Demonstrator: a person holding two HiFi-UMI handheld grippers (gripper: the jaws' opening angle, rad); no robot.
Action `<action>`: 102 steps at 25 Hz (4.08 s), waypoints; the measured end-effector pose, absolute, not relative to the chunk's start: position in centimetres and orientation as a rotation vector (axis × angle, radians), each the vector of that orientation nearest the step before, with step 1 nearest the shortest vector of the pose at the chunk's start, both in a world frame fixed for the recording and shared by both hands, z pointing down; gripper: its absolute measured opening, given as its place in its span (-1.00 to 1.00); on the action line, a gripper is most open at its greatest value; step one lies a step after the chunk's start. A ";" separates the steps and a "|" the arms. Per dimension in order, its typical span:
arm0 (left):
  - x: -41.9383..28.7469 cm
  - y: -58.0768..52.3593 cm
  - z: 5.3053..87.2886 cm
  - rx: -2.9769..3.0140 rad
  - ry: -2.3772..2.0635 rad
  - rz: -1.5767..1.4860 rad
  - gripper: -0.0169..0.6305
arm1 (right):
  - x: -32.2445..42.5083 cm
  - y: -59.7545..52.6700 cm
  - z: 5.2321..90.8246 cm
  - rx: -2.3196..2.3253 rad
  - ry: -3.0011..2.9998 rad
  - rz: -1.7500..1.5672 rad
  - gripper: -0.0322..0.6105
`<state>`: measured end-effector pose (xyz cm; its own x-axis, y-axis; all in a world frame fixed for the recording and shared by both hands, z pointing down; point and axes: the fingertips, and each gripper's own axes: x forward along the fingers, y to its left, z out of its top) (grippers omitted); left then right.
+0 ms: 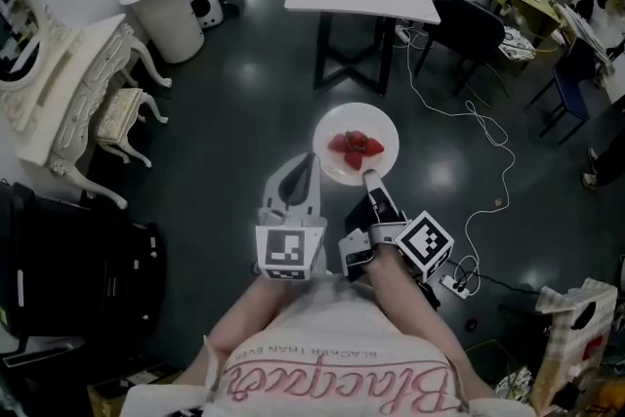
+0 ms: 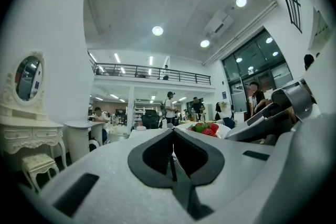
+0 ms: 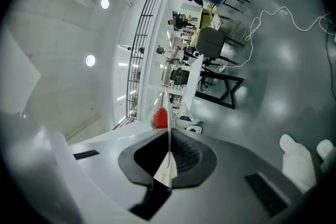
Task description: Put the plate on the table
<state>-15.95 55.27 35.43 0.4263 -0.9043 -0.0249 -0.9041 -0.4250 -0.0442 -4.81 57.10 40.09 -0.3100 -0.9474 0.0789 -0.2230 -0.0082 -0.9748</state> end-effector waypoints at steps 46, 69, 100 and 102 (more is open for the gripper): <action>-14.6 17.4 35.9 -2.725 1.515 0.029 -0.93 | -4.3 20.3 39.6 -1.218 1.568 -1.304 -0.86; -11.4 4.5 38.4 -2.772 1.518 -0.034 -0.93 | -0.3 7.7 41.3 -1.219 1.500 -1.318 -0.86; 2.0 -21.8 39.3 -2.740 1.616 -0.025 -0.93 | 13.0 -19.3 42.7 -1.215 1.538 -1.427 -0.86; 2.1 -22.9 39.5 -2.739 1.622 -0.027 -0.93 | 12.9 -20.3 42.7 -1.205 1.550 -1.428 -0.86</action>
